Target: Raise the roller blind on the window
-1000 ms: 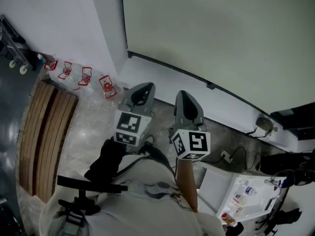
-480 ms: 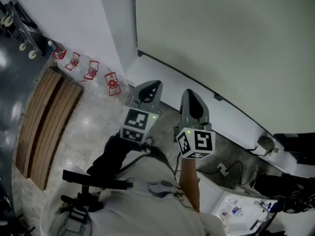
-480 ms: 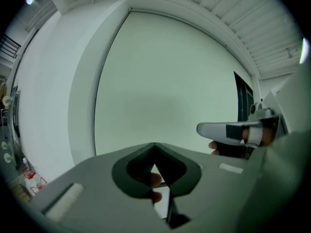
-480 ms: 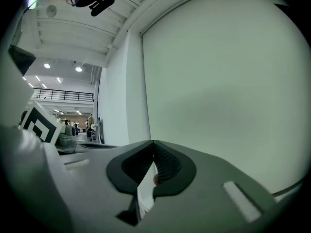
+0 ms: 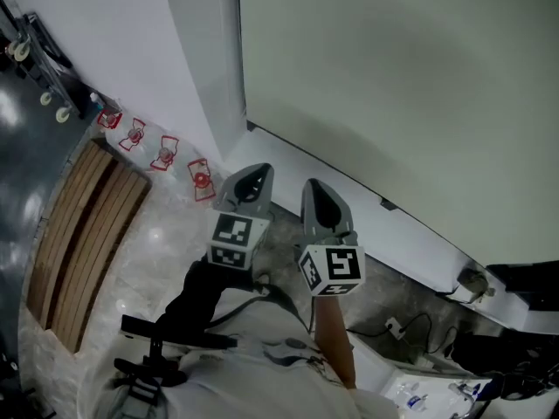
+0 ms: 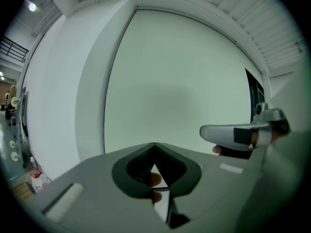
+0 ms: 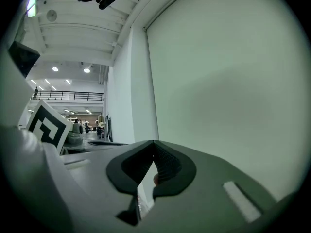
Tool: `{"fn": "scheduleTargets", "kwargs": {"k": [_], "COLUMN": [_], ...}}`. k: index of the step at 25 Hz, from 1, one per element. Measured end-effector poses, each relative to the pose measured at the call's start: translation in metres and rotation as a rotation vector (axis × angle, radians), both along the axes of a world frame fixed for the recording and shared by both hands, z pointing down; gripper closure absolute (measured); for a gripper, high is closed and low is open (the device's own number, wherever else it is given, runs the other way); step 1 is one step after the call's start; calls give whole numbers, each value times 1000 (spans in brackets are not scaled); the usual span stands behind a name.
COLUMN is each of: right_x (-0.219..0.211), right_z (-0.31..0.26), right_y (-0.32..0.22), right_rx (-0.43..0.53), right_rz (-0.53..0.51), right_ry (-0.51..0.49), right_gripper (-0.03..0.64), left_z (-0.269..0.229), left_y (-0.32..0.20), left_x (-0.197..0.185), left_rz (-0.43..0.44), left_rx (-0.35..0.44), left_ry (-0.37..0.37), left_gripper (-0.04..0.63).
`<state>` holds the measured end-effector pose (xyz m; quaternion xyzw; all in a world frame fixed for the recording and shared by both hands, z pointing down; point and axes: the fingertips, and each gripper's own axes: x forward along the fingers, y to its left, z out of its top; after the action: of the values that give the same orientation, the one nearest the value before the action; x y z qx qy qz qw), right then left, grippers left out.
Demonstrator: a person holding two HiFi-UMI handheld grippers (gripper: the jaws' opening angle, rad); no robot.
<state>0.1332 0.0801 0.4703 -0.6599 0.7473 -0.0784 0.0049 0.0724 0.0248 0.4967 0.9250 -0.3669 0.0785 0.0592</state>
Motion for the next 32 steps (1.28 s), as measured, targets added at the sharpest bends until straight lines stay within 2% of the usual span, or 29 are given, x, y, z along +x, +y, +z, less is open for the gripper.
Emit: {"fn": "scheduleTargets", "kwargs": {"k": [12, 21, 25, 29, 32], "right_x": [-2, -23, -32, -33, -41], "right_z": [-22, -33, -44, -60, -67], "right_y": [-119, -251, -297, -324, -338], "right_rx": [56, 87, 105, 125, 130], "right_rz": [-103, -237, -281, -310, -350], "right_ry": [7, -20, -28, -36, -7], "right_gripper": [615, 613, 609, 603, 598], "left_z": [-16, 6, 8, 2, -1], "left_y": [-121, -217, -237, -248, -252], "left_x": [0, -29, -34, -29, -28], "left_rz": [-48, -81, -75, -75, -82], "left_rx": [23, -24, -30, -26, -22], "left_ry": [22, -4, -7, 0, 7], "left_gripper": [597, 597, 597, 597, 597]}}
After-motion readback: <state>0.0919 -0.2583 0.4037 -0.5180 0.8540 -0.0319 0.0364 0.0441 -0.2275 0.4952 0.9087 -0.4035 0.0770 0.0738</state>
